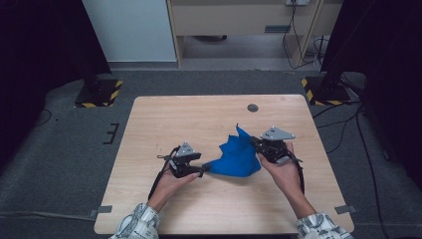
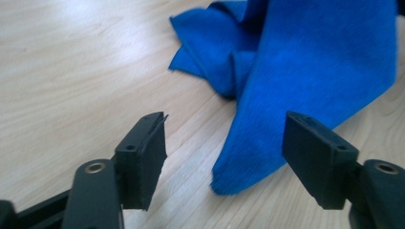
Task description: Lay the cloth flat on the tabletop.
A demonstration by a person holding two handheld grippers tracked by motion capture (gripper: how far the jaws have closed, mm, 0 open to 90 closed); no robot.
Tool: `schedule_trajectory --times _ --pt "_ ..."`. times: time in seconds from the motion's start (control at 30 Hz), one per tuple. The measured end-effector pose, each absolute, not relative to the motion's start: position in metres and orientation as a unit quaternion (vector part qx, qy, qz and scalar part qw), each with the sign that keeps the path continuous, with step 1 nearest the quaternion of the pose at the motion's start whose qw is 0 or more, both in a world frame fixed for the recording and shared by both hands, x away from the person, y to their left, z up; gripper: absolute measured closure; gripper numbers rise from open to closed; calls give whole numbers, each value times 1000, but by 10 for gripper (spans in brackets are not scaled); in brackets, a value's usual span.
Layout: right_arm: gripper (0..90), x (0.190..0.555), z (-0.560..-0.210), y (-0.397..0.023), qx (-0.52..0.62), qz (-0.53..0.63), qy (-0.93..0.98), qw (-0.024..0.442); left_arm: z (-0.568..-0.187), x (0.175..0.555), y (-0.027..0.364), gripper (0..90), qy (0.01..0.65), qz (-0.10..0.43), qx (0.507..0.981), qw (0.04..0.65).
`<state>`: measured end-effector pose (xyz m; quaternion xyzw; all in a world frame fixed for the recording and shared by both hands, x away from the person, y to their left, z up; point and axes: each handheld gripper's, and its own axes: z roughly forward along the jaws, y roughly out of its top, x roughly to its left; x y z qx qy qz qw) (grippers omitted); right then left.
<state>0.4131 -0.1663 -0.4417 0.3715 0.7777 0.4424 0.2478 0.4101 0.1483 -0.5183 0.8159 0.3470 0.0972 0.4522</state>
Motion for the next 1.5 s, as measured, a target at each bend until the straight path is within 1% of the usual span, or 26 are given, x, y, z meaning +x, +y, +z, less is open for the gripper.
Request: schedule_trajectory --times 0.1,0.23,0.3,0.37,0.4,0.43,0.47,0.5,0.57,0.63,0.7,0.73,0.97,1.0,1.1,1.3,1.5 --pt "878 413 -443 -168 374 441 777 248 -522 410 146 284 343 87 823 444" --pt "877 415 -445 -171 376 437 779 246 -528 411 143 287 340 79 833 429" --pt "877 416 -446 -172 380 438 777 244 -531 411 143 310 337 70 837 425" --pt "877 416 -447 -173 381 439 777 242 -531 411 142 353 337 73 837 424" --pt "876 417 -447 -173 381 438 777 243 -531 412 142 393 337 74 836 426" --pt "875 417 -448 -173 381 438 778 241 -531 412 142 452 337 75 835 428" --pt "875 417 -448 -173 381 437 778 241 -532 412 141 497 335 67 837 428" --pt "874 417 -448 -173 384 434 779 240 -532 413 141 523 336 62 838 427" --pt "874 418 -449 -173 386 432 779 241 -532 413 142 635 338 60 838 424" --pt "873 418 -450 -173 384 432 779 241 -528 415 147 750 350 58 826 437" --pt "872 417 -451 -174 386 431 779 240 -524 416 152 835 358 52 812 457" --pt "871 417 -452 -174 388 432 778 240 -522 416 154 863 360 49 807 465" --pt "858 416 -459 -175 391 423 781 240 -514 415 159 880 371 52 791 484" --pt "858 416 -460 -176 395 424 779 239 -510 415 164 881 379 59 780 494" --pt "857 416 -465 -179 403 423 778 232 -505 416 172 883 394 75 768 499" --pt "841 413 -483 -180 415 414 784 207 -504 419 183 884 421 95 758 489" --pt "805 414 -502 -169 411 398 800 181 -505 420 187 883 435 109 758 473"
